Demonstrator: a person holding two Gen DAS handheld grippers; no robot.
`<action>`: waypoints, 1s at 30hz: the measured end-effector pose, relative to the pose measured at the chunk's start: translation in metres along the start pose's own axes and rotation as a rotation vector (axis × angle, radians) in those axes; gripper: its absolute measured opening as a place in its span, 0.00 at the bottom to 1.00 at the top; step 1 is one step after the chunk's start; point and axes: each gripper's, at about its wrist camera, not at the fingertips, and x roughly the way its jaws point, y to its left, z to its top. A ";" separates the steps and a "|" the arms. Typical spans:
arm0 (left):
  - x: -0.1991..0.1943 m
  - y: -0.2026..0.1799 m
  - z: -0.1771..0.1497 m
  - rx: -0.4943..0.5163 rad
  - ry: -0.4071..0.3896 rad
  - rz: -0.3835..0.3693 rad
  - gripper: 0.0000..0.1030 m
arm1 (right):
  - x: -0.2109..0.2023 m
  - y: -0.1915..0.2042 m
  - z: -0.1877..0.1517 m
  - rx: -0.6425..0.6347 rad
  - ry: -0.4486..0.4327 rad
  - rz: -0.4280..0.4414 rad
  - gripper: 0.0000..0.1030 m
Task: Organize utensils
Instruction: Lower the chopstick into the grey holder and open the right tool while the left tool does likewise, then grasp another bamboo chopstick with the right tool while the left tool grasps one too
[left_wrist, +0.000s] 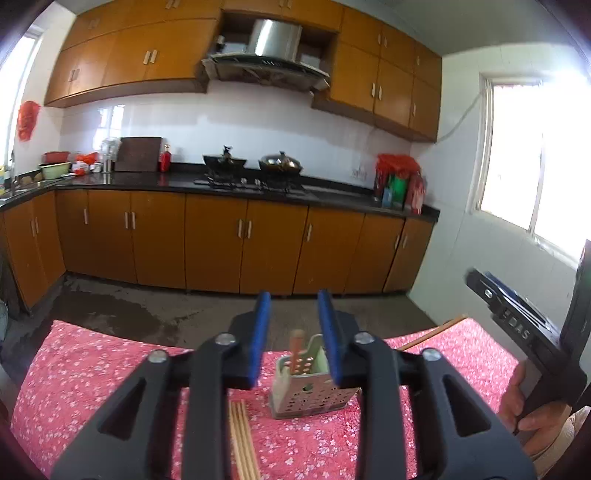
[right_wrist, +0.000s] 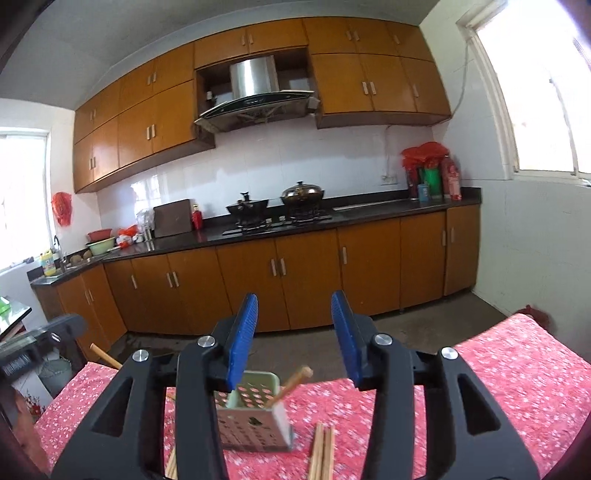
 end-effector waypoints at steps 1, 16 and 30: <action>-0.011 0.006 -0.002 -0.009 -0.016 0.011 0.38 | -0.005 -0.006 -0.004 0.005 0.013 -0.012 0.44; 0.008 0.083 -0.170 -0.050 0.414 0.209 0.39 | 0.033 -0.040 -0.196 0.085 0.691 0.014 0.19; 0.029 0.058 -0.207 -0.015 0.531 0.110 0.22 | 0.042 -0.038 -0.209 0.009 0.711 -0.040 0.09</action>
